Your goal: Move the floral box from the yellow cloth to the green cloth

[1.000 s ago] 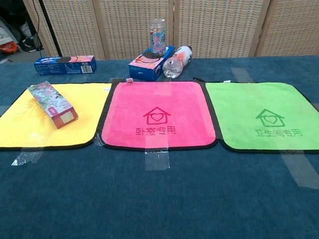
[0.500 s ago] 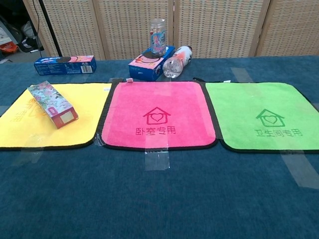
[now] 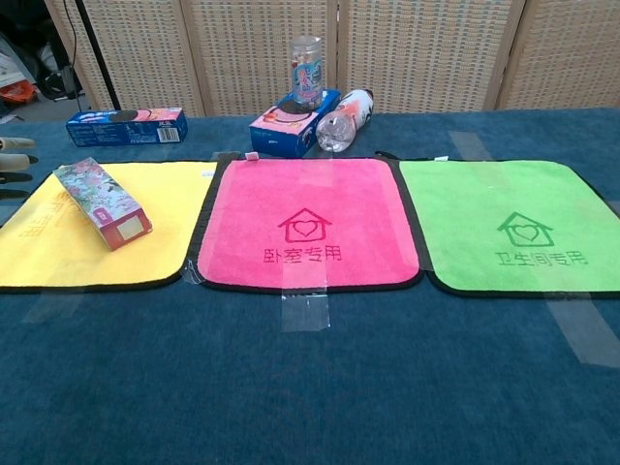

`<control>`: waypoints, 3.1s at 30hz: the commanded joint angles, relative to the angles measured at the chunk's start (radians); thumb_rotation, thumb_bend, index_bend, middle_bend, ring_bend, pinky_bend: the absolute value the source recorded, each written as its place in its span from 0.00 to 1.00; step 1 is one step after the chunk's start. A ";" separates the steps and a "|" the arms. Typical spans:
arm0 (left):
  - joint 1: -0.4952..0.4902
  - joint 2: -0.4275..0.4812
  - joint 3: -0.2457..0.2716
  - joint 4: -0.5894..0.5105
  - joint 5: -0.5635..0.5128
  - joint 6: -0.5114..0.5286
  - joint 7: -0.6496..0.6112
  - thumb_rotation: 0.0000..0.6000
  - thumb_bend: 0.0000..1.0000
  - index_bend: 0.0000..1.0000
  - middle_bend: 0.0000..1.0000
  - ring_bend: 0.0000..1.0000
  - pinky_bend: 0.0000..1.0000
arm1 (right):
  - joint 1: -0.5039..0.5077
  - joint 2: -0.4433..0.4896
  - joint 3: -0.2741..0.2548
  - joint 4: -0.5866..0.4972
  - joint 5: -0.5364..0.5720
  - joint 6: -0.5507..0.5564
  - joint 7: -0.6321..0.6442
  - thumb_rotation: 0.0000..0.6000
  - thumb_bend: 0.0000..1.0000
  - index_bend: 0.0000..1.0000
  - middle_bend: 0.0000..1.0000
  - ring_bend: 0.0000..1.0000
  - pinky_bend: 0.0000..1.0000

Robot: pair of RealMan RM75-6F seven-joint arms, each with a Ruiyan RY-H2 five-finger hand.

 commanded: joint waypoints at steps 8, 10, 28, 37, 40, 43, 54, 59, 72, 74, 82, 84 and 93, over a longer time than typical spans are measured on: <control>-0.055 -0.143 -0.058 0.011 -0.142 0.091 0.220 1.00 0.47 0.00 0.00 0.00 0.00 | 0.000 0.008 0.004 0.003 0.009 -0.006 0.024 1.00 0.00 0.00 0.00 0.00 0.00; -0.063 -0.161 -0.065 -0.002 -0.165 0.101 0.257 1.00 0.47 0.00 0.00 0.00 0.00 | 0.000 0.010 0.005 0.004 0.012 -0.005 0.031 1.00 0.00 0.00 0.00 0.00 0.00; -0.110 -0.292 -0.111 -0.064 -0.265 0.157 0.462 1.00 0.46 0.00 0.00 0.00 0.00 | 0.004 0.014 0.006 0.008 0.021 -0.019 0.049 1.00 0.00 0.00 0.00 0.00 0.00; -0.157 -0.400 -0.143 -0.070 -0.293 0.218 0.559 1.00 0.46 0.00 0.00 0.00 0.00 | 0.007 0.018 0.011 0.014 0.036 -0.032 0.064 1.00 0.00 0.00 0.00 0.00 0.00; -0.167 -0.422 -0.150 -0.071 -0.303 0.228 0.582 1.00 0.46 0.00 0.00 0.00 0.00 | 0.009 0.019 0.012 0.015 0.039 -0.036 0.067 1.00 0.00 0.00 0.00 0.00 0.00; -0.186 -0.456 -0.158 -0.074 -0.314 0.231 0.608 1.00 0.46 0.00 0.00 0.00 0.00 | 0.010 0.019 0.013 0.017 0.044 -0.041 0.070 1.00 0.00 0.00 0.00 0.00 0.00; -0.235 -0.562 -0.204 -0.041 -0.348 0.265 0.673 1.00 0.47 0.00 0.00 0.00 0.00 | 0.013 0.023 0.018 0.023 0.056 -0.051 0.087 1.00 0.00 0.00 0.00 0.00 0.00; -0.249 -0.586 -0.217 -0.040 -0.354 0.263 0.686 1.00 0.47 0.00 0.00 0.00 0.00 | 0.014 0.024 0.019 0.022 0.057 -0.053 0.090 1.00 0.00 0.00 0.00 0.00 0.00; -0.317 -0.657 -0.269 -0.007 -0.425 0.256 0.783 1.00 0.48 0.00 0.00 0.00 0.00 | 0.014 0.028 0.020 0.023 0.061 -0.056 0.101 1.00 0.00 0.00 0.00 0.00 0.00; -0.331 -0.663 -0.277 -0.005 -0.440 0.253 0.804 1.00 0.48 0.00 0.00 0.00 0.00 | 0.015 0.028 0.020 0.023 0.062 -0.057 0.103 1.00 0.00 0.00 0.00 0.00 0.00; -0.392 -0.710 -0.305 0.014 -0.487 0.244 0.864 1.00 0.47 0.00 0.00 0.00 0.00 | 0.017 0.031 0.024 0.027 0.075 -0.067 0.117 1.00 0.00 0.00 0.00 0.00 0.00; -0.414 -0.727 -0.318 0.037 -0.496 0.243 0.875 1.00 0.48 0.00 0.00 0.00 0.00 | 0.017 0.033 0.024 0.027 0.076 -0.070 0.124 1.00 0.00 0.00 0.00 0.00 0.00; -0.486 -0.767 -0.363 0.093 -0.539 0.218 0.916 1.00 0.48 0.00 0.00 0.00 0.00 | 0.019 0.039 0.027 0.029 0.083 -0.079 0.142 1.00 0.00 0.00 0.00 0.00 0.00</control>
